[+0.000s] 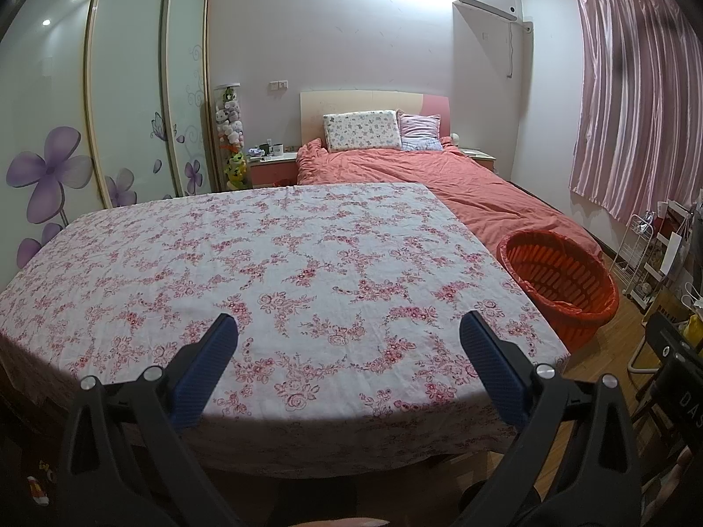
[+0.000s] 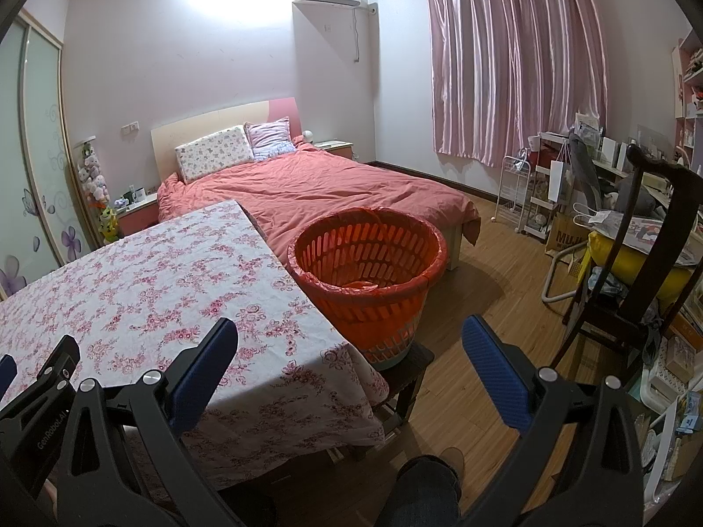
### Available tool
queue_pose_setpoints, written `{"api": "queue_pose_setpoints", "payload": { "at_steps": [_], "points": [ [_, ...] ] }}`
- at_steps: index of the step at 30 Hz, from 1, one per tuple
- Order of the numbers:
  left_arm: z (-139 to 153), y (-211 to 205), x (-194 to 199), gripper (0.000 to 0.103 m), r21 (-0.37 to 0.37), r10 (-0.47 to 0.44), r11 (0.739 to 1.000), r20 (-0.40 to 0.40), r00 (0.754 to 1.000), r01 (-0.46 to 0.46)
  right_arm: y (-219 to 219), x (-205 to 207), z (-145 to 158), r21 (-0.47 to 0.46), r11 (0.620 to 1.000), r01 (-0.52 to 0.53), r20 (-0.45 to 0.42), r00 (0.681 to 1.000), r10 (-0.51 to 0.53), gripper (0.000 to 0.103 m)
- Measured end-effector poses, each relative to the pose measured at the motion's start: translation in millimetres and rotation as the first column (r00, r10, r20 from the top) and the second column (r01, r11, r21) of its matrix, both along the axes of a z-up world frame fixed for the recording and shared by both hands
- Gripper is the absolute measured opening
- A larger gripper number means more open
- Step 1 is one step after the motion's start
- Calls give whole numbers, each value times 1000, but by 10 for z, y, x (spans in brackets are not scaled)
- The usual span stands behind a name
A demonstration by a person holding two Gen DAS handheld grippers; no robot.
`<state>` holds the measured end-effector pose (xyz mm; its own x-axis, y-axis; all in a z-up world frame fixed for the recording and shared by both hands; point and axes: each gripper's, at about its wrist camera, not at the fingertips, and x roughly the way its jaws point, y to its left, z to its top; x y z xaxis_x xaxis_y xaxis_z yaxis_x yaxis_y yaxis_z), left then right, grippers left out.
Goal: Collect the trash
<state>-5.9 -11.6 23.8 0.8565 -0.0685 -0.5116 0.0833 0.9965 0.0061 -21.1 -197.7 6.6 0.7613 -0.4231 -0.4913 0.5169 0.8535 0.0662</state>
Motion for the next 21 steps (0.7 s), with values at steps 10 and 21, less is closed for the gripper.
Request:
{"api": "queue_pose_setpoints", "payload": {
  "at_steps": [10, 21],
  "points": [
    [-10, 3, -7, 99, 0, 0, 1000, 0, 1000, 0, 6, -1, 4, 0, 1000, 0, 0, 1000, 0, 101],
    [-16, 10, -10, 99, 1, 1, 1000, -1, 1000, -1, 3, 2, 2, 0, 1000, 0, 0, 1000, 0, 101]
  ]
}}
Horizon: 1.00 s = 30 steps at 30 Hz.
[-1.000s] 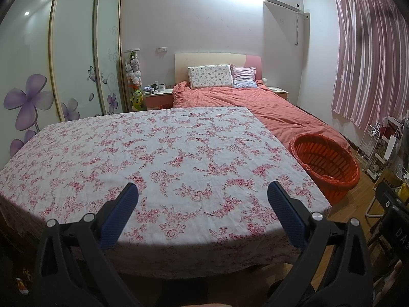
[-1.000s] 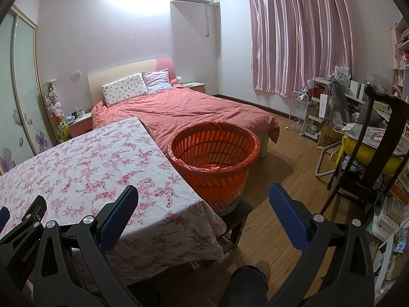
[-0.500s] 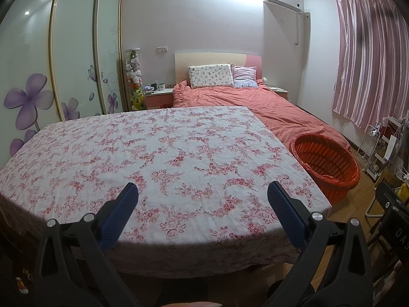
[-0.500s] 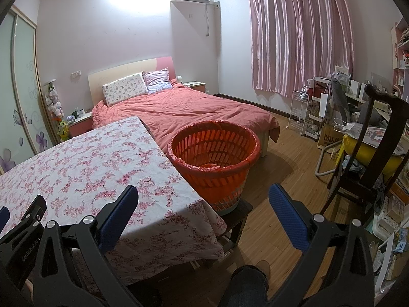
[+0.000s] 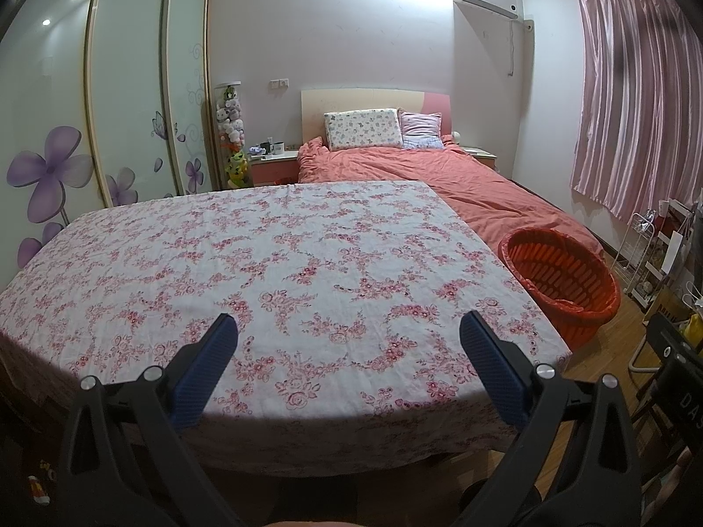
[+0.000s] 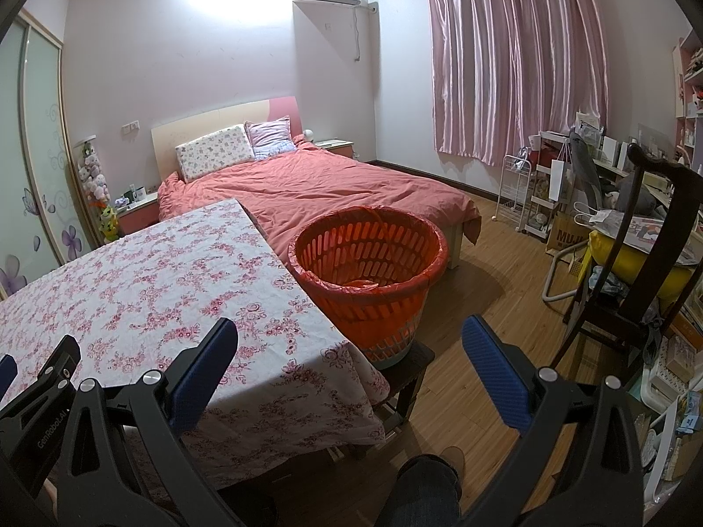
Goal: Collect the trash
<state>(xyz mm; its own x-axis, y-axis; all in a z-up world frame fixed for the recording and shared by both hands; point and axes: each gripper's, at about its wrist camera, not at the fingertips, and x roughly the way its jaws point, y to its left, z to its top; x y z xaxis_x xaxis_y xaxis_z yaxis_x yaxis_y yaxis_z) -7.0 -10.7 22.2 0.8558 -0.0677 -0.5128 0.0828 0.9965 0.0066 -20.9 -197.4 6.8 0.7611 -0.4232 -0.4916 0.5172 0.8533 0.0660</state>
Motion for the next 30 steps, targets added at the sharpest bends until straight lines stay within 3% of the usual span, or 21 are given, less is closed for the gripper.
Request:
{"api": "queue_pose_setpoints", "payload": {
  "at_steps": [30],
  "points": [
    [-11, 9, -5, 99, 0, 3, 1000, -3, 1000, -3, 8, 1, 6, 0, 1000, 0, -1, 1000, 0, 101]
  ]
}}
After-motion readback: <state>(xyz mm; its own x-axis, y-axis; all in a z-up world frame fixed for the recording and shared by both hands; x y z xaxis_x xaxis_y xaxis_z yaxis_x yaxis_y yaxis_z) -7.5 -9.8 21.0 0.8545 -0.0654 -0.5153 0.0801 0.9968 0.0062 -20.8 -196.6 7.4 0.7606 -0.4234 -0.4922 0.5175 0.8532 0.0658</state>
